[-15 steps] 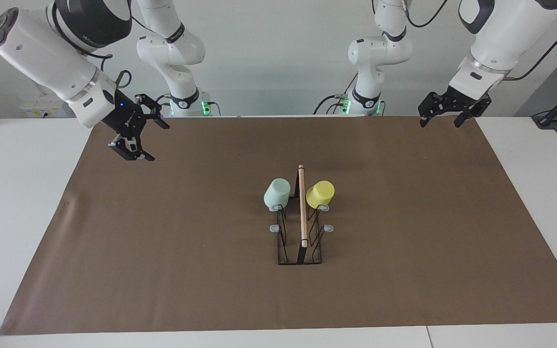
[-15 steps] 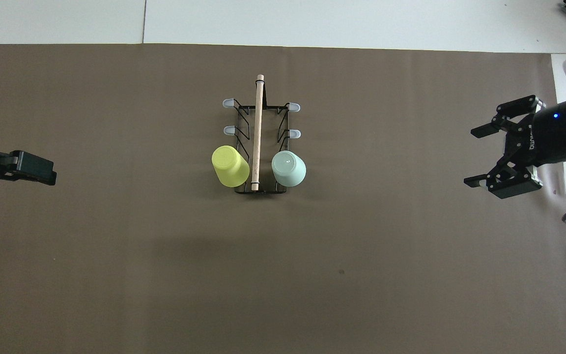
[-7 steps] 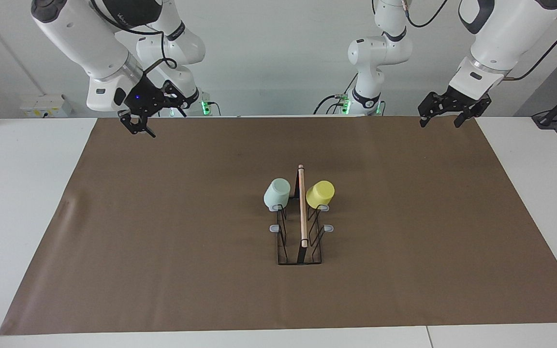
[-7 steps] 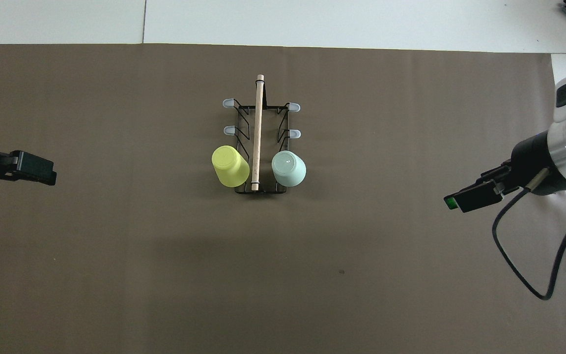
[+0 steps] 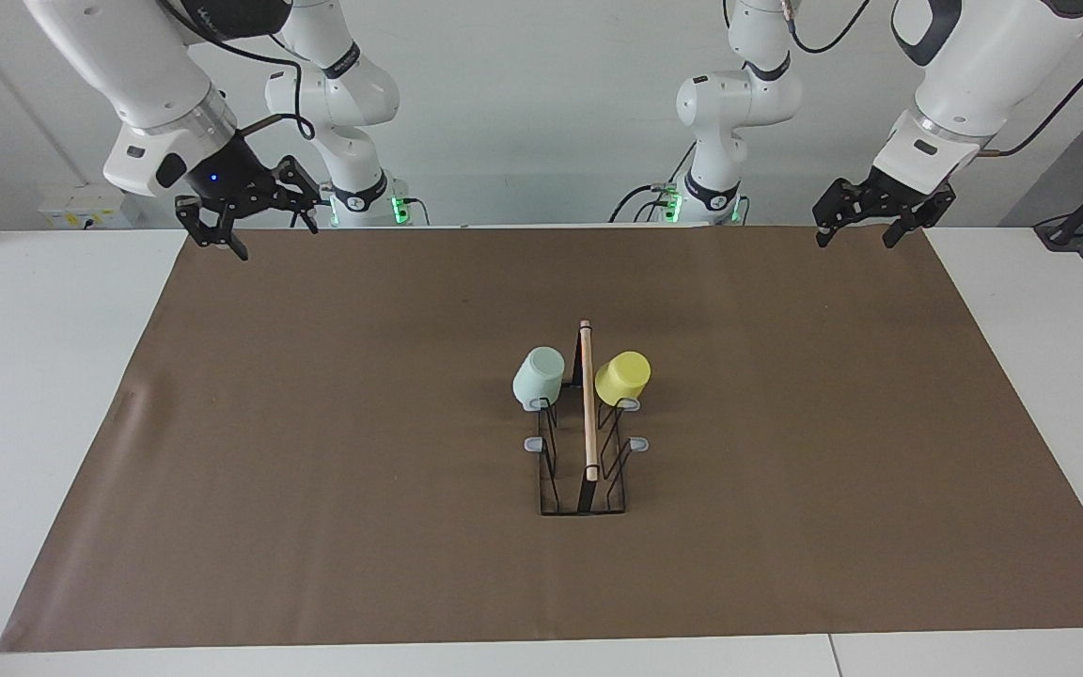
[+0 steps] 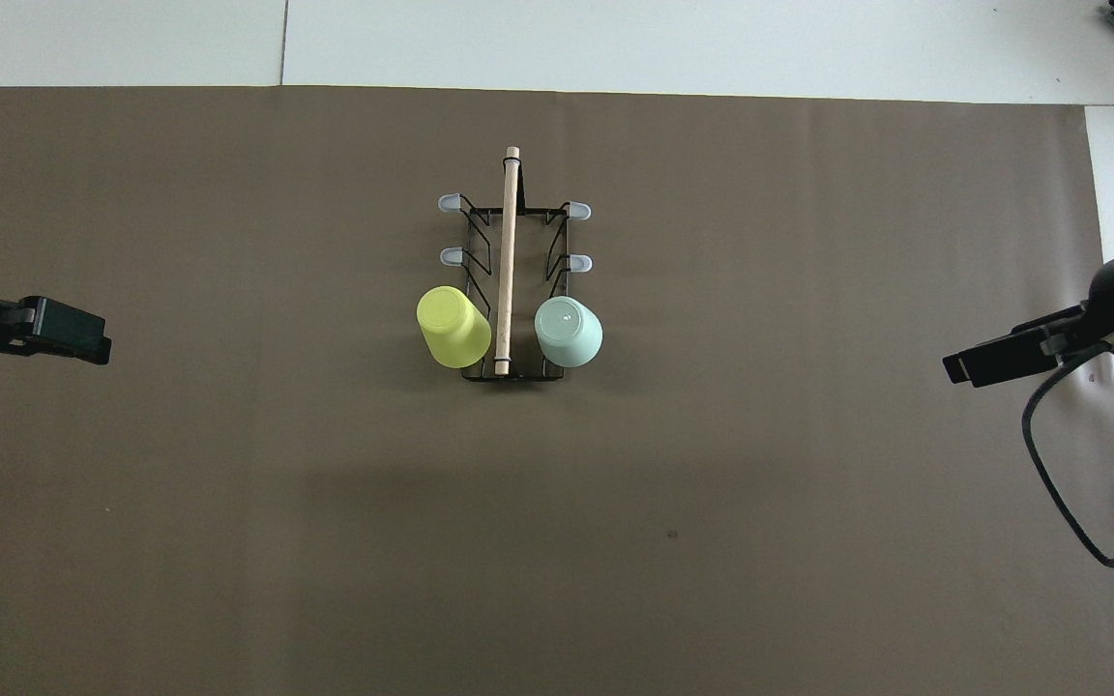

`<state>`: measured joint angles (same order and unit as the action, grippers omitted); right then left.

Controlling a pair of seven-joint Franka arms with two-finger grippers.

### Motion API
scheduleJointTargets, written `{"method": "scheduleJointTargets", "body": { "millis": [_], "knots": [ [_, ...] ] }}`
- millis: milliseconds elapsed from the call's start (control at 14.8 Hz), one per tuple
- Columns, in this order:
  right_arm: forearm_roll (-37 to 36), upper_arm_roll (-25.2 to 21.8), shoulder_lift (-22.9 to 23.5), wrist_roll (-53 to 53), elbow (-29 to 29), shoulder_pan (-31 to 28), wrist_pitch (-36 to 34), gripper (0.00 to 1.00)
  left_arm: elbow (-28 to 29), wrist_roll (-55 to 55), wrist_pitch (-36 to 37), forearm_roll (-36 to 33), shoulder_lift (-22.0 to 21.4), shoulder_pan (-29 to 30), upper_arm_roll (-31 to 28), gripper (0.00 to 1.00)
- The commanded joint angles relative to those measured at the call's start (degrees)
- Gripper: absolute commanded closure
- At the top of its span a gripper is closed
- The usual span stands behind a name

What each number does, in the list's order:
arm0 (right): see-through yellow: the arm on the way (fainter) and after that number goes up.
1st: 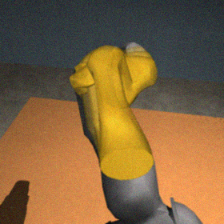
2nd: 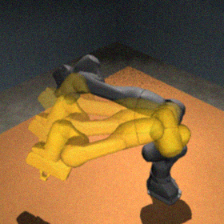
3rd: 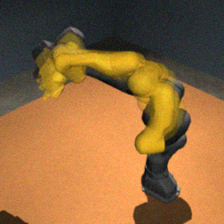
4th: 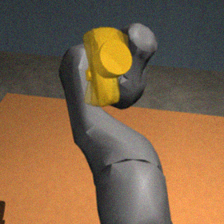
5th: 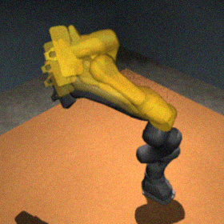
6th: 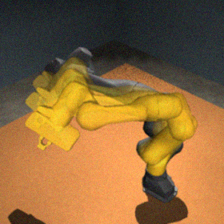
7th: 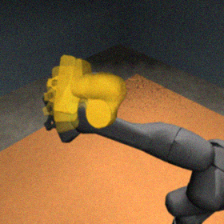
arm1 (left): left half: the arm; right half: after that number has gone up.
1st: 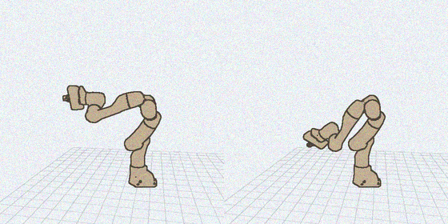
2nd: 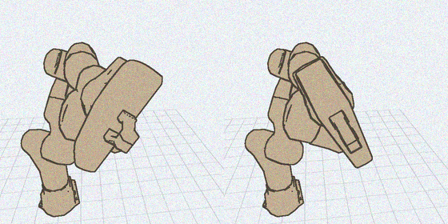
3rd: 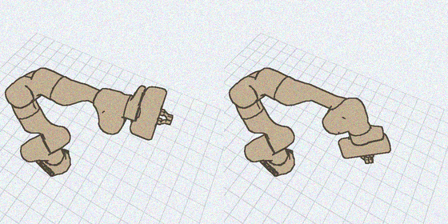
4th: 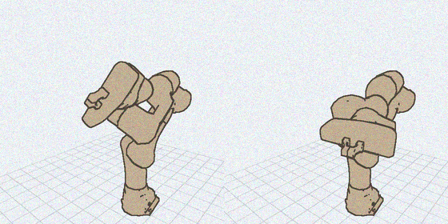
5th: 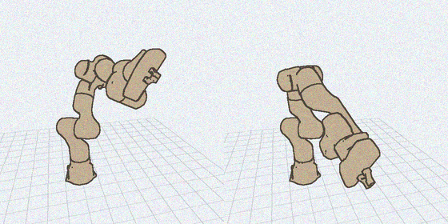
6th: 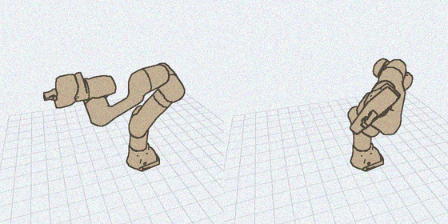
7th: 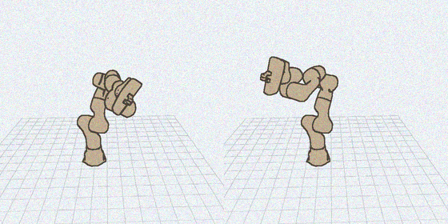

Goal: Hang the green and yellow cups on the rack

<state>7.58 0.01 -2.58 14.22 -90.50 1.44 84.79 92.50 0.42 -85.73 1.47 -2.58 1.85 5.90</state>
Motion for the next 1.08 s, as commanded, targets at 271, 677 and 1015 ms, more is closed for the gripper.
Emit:
{"method": "scheduleJointTargets", "body": {
  "millis": [271, 677, 1015],
  "knots": [
    [-2.39, 0.69, 1.08, -8.68, 5.33, 1.01, -2.79, 0.00, 1.81, 0.55, 0.13, -0.15, -1.82, 0.70, 0.34, 0.00],
    [-4.24, -0.19, 6.00, -10.43, 10.77, 1.81, -4.28, 0.00, 1.81, 0.55, 0.13, -0.15, -1.73, 0.70, 0.34, 0.00],
    [-4.24, 0.16, 6.97, -11.76, 10.69, 1.72, -5.07, 0.00, 1.81, 0.55, 0.13, -0.15, -1.82, 0.70, 0.34, 0.00]
  ]
}}
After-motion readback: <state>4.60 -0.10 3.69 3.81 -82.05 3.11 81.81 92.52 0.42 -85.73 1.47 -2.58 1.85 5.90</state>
